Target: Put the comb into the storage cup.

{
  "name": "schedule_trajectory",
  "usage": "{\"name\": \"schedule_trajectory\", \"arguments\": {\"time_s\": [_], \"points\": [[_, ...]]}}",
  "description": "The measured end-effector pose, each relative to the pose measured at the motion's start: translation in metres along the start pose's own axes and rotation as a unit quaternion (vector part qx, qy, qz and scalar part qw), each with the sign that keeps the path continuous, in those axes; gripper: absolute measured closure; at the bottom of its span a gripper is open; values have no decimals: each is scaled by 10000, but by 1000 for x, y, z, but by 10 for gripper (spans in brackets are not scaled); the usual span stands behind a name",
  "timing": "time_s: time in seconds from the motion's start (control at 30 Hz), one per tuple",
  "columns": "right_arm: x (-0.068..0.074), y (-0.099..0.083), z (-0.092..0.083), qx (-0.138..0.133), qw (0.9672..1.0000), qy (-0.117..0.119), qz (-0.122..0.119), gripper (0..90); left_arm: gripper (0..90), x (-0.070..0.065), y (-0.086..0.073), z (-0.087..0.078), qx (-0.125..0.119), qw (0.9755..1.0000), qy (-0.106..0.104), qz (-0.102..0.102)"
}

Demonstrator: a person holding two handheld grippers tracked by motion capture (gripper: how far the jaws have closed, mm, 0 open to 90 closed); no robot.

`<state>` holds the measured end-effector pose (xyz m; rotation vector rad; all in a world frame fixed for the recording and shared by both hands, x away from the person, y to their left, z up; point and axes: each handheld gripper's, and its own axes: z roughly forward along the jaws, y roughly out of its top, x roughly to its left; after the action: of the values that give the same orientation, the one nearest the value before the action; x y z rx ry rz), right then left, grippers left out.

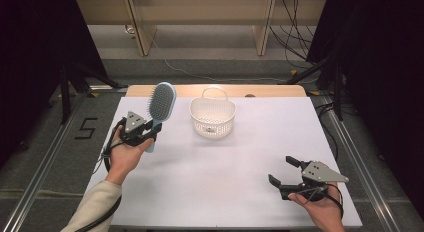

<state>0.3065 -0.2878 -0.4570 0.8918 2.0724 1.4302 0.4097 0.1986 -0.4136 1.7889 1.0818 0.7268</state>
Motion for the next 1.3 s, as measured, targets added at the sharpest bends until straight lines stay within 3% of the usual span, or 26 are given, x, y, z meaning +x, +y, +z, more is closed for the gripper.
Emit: {"name": "schedule_trajectory", "arguments": {"time_s": [1.3], "points": [[1, 0, 1, -24, 10000, 20, 8, 132, 697, -3, 12, 3, -217, 9997, -83, 21]]}}
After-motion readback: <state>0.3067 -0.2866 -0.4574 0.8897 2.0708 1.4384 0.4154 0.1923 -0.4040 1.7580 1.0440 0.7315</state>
